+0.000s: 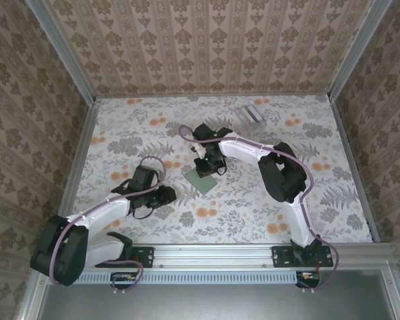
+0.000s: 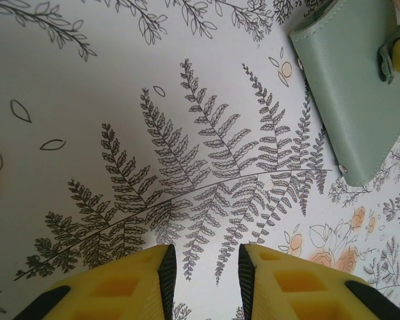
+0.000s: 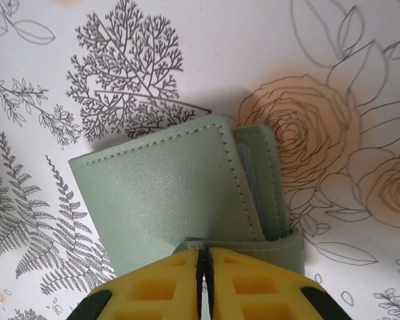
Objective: Put the credit cards into the card holder
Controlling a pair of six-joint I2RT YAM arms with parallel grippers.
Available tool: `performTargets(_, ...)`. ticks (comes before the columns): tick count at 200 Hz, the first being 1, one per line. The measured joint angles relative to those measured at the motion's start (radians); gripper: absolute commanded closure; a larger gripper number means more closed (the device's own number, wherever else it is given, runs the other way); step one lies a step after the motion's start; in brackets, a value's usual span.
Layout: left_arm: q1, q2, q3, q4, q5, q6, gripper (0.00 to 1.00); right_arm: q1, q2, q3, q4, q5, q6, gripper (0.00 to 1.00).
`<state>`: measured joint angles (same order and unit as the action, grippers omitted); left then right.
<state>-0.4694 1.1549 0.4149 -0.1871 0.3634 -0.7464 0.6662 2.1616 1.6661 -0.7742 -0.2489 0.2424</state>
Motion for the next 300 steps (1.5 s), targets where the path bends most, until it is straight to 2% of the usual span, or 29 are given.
performTargets(53,0.000,0.000,0.000,0.000,0.000,0.003,0.67,0.003,-0.004,-0.033,0.051,0.018,0.005,0.92)
performTargets(68,0.000,0.000,0.000,0.000,0.000,0.003,0.67,0.021,-0.029,-0.078,0.094,0.062,0.007,0.94)
performTargets(110,0.006,0.000,0.000,-0.002,0.000,0.009,0.67,0.097,-0.161,-0.309,0.363,0.257,0.018,0.91)
performTargets(120,0.018,0.000,0.003,-0.014,-0.010,0.012,0.59,0.103,-0.178,-0.342,0.407,0.285,0.018,0.86)
performTargets(132,0.024,-0.004,0.018,-0.049,-0.037,0.028,0.46,0.105,-0.192,-0.362,0.435,0.301,0.015,0.76)
performTargets(141,0.024,-0.018,0.035,-0.080,-0.064,0.040,0.39,0.104,-0.206,-0.373,0.442,0.309,0.013,0.74)
performTargets(146,0.024,-0.031,0.047,-0.097,-0.084,0.048,0.23,0.100,-0.220,-0.384,0.441,0.310,0.014,0.73)
performTargets(149,0.024,-0.040,0.055,-0.107,-0.093,0.061,0.06,0.098,-0.232,-0.390,0.438,0.310,0.016,0.73)
performTargets(151,0.024,-0.048,0.061,-0.115,-0.104,0.066,0.02,0.097,-0.241,-0.397,0.436,0.310,0.018,0.72)
performTargets(164,0.026,-0.092,0.098,-0.138,-0.157,0.092,0.00,0.085,-0.314,-0.428,0.431,0.310,0.029,0.61)
performTargets(168,0.026,-0.103,0.109,-0.142,-0.172,0.098,0.00,0.081,-0.346,-0.439,0.436,0.309,0.025,0.56)
performTargets(172,0.026,-0.116,0.125,-0.147,-0.189,0.109,0.00,0.076,-0.381,-0.449,0.442,0.310,0.031,0.41)
performTargets(174,0.026,-0.119,0.130,-0.148,-0.196,0.114,0.00,0.074,-0.401,-0.456,0.446,0.309,0.025,0.27)
performTargets(175,0.026,-0.121,0.133,-0.149,-0.199,0.116,0.00,0.073,-0.409,-0.458,0.447,0.309,0.028,0.14)
performTargets(176,0.026,-0.124,0.138,-0.150,-0.205,0.118,0.00,0.072,-0.426,-0.462,0.451,0.311,0.035,0.08)
performTargets(179,0.026,-0.130,0.148,-0.153,-0.216,0.127,0.00,0.069,-0.457,-0.473,0.462,0.315,0.032,0.01)
performTargets(211,0.026,-0.174,0.261,-0.173,-0.338,0.243,0.00,0.053,-0.896,-0.633,0.651,0.380,0.022,0.00)
performTargets(245,0.026,-0.195,0.309,-0.134,-0.422,0.418,0.00,0.038,-1.302,-0.864,0.819,0.550,-0.026,0.00)
performTargets(269,0.025,-0.225,0.263,-0.033,-0.464,0.564,0.00,-0.014,-1.470,-1.061,0.891,0.642,-0.130,0.00)
performTargets(300,0.026,-0.248,0.051,0.263,-0.526,0.790,0.00,-0.140,-1.591,-1.352,1.042,0.663,-0.299,0.00)
